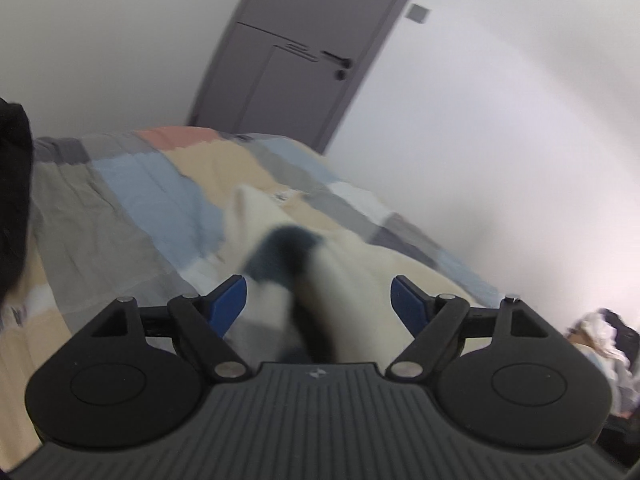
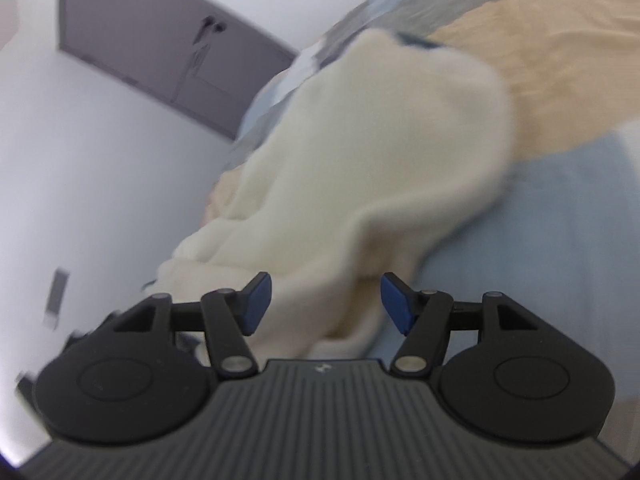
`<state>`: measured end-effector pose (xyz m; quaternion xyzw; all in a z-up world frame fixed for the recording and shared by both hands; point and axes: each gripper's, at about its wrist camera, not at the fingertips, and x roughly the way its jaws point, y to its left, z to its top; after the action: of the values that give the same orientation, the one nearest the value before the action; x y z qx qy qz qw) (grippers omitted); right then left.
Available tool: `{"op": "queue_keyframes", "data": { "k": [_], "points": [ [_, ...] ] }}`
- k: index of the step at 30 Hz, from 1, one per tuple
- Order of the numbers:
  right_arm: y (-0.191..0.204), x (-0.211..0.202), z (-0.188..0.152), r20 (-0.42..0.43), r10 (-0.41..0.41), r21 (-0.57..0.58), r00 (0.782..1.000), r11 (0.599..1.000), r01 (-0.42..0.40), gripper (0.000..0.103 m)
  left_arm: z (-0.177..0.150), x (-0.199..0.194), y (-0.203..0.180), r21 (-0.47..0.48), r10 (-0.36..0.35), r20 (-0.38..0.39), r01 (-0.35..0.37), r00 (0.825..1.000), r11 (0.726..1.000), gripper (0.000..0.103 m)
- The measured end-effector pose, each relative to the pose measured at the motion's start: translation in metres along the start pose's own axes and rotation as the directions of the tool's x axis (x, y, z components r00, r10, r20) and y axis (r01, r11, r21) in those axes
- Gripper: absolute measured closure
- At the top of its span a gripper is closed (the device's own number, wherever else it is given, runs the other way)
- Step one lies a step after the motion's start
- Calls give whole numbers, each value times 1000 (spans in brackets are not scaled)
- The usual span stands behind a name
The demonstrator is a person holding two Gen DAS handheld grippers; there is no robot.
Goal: Fold large clothes
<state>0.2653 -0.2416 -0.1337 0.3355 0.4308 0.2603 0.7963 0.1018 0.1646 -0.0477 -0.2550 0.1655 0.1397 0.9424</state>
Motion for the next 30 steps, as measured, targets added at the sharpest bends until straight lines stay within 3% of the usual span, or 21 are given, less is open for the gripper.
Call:
{"op": "queue_keyframes", "data": {
  "k": [3, 6, 9, 11, 14, 18, 20, 26, 30],
  "points": [
    [-12, 1, 0, 6, -57, 40, 998, 998, 57, 42, -25, 7, -10, -24, -83, -100, 81, 992, 996, 20],
    [-20, 15, -1, -4, -121, 35, 993, 992, 121, 44, -50, 35, -14, -121, -169, -235, 144, 957, 982, 20],
    [-25, 36, -1, -8, -132, 35, 991, 991, 132, 44, -65, 61, -19, -172, -207, -296, 161, 932, 972, 20],
    [-27, 50, 3, -1, -114, 47, 994, 992, 114, 44, -69, 74, -20, -192, -225, -308, 171, 924, 966, 20],
    [-27, 65, 11, 40, -98, 24, 994, 995, 97, 45, -72, 85, -17, -217, -234, -293, 174, 927, 960, 20],
    [-25, 65, 12, 63, -72, 24, 995, 997, 71, 75, -71, 94, -10, -268, -273, -272, 199, 923, 942, 20],
    [-23, 55, 11, 79, -56, 33, 995, 998, 53, 82, -70, 93, -6, -294, -291, -255, 213, 922, 932, 20],
    [-8, 3, 7, 160, -6, 6, 987, 1000, 5, 86, -67, 84, 8, -371, -332, -224, 235, 916, 898, 20],
    [-3, -24, 0, 180, -36, 6, 983, 999, 35, 86, -69, 78, 14, -410, -339, -231, 225, 912, 884, 20]
  ]
}}
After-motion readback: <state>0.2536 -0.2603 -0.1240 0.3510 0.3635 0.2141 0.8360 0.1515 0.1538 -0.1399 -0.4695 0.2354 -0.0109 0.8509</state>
